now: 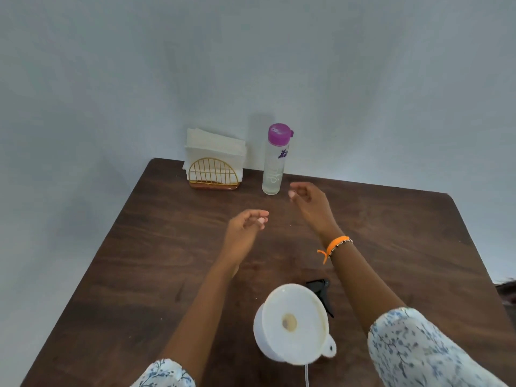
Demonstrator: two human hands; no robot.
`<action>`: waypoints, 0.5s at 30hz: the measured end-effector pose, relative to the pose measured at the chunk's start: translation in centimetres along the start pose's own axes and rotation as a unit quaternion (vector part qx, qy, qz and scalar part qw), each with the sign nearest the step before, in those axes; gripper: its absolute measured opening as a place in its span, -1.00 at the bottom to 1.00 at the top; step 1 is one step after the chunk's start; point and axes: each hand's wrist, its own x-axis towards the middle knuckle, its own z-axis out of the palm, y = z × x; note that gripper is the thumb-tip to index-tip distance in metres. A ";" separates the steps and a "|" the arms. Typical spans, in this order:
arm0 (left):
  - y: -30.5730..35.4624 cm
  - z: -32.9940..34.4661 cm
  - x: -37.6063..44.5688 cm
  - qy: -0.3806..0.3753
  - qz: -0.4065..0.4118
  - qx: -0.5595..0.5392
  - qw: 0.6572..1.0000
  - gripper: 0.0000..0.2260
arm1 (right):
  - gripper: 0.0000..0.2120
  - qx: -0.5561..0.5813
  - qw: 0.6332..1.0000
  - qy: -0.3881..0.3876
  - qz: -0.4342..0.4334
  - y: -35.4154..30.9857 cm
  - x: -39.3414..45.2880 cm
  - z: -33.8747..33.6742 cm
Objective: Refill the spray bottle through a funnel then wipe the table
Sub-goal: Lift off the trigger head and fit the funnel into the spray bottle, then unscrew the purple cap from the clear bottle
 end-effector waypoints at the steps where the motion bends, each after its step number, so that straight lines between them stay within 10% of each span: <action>1: -0.1 0.0 0.8 0.003 -0.002 -0.001 1.000 -0.84 | -0.73 0.000 1.000 0.006 0.000 0.2 1.3 0.6; 8: -1.4 0.5 4.2 0.008 -0.008 -0.001 1.000 -0.84 | -0.36 -0.027 1.000 -0.010 -0.012 2.2 7.9 4.0; 15: -2.1 0.3 5.1 0.011 -0.024 0.003 1.000 -0.83 | -0.52 -0.043 0.999 0.024 -0.020 2.4 10.3 5.7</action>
